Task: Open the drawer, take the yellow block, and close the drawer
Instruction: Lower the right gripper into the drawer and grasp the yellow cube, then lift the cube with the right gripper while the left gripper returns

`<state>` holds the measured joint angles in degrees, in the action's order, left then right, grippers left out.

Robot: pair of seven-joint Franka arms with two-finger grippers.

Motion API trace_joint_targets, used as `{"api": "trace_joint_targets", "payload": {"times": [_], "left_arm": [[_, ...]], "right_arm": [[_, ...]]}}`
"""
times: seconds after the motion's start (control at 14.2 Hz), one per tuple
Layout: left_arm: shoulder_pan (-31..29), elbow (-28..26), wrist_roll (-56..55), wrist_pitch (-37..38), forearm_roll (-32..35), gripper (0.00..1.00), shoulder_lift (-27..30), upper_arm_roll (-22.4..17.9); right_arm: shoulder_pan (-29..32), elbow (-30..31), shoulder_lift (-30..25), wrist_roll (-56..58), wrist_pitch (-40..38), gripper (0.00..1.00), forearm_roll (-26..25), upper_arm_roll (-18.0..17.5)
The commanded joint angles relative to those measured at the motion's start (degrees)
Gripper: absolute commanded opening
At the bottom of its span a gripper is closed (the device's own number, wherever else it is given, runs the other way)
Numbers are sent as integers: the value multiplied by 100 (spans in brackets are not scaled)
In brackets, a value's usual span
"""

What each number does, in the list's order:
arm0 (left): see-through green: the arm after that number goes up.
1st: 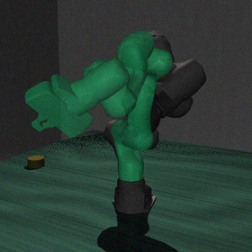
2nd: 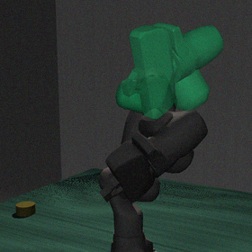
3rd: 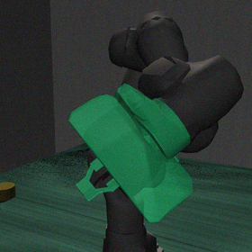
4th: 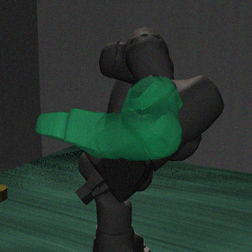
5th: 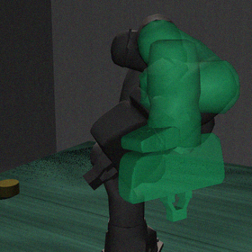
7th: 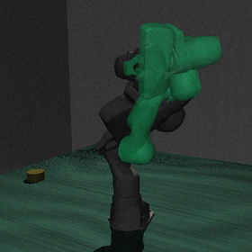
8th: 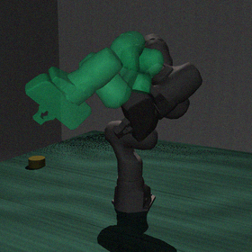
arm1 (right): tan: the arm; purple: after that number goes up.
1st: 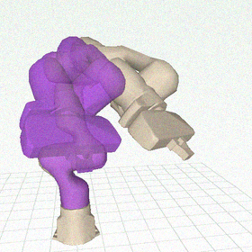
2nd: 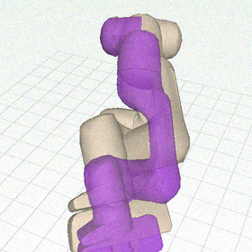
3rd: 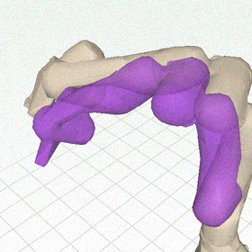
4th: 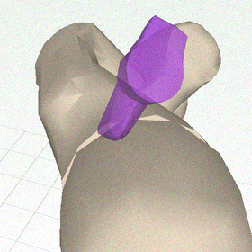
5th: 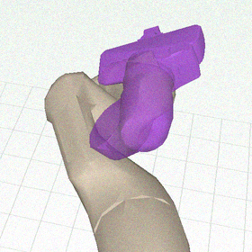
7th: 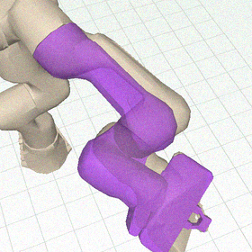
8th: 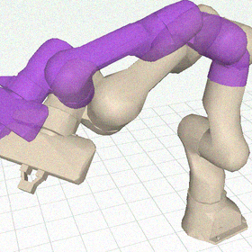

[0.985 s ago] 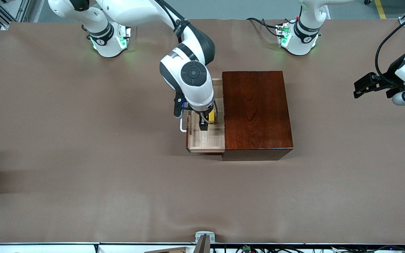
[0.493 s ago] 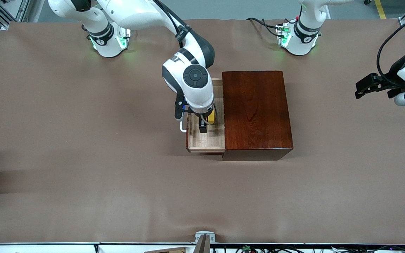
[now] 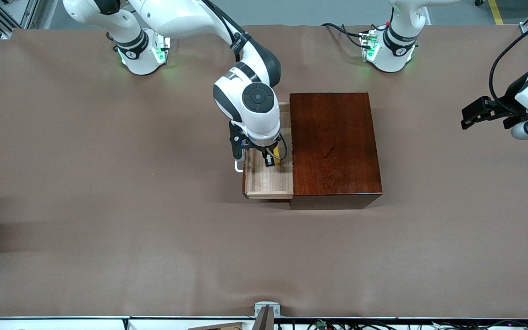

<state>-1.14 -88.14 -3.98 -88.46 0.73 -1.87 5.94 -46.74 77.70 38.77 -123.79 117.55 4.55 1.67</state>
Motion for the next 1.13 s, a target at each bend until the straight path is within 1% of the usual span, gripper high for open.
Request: {"api": "trace_joint_targets", "payload": {"times": [0.0,0.21,0.28,0.56,0.77,0.91,1.06], "left_arm": [[-18,-37,99,-67,-3,100,20,47],[-1,-28,99,-67,-3,100,20,56],[-1,-28,99,-67,-3,100,20,56],[-1,-28,99,-67,-3,100,20,56],[122,25,29,-67,-3,100,11,152],[149,34,3,-67,-64,100,11,433],[175,69,-15,-67,-125,100,3,696]], "right_arm": [[-11,17,-54,100,22,0,-60,26],[42,-9,-168,179,-4,0,-60,35],[59,-9,-299,301,-39,0,-60,35],[261,-18,-782,1030,-653,0,-60,35],[550,43,-1090,2293,-1198,0,-60,44],[936,113,-1231,3347,-1593,0,-60,44],[1349,533,-1520,4376,-1631,0,-60,53]]}}
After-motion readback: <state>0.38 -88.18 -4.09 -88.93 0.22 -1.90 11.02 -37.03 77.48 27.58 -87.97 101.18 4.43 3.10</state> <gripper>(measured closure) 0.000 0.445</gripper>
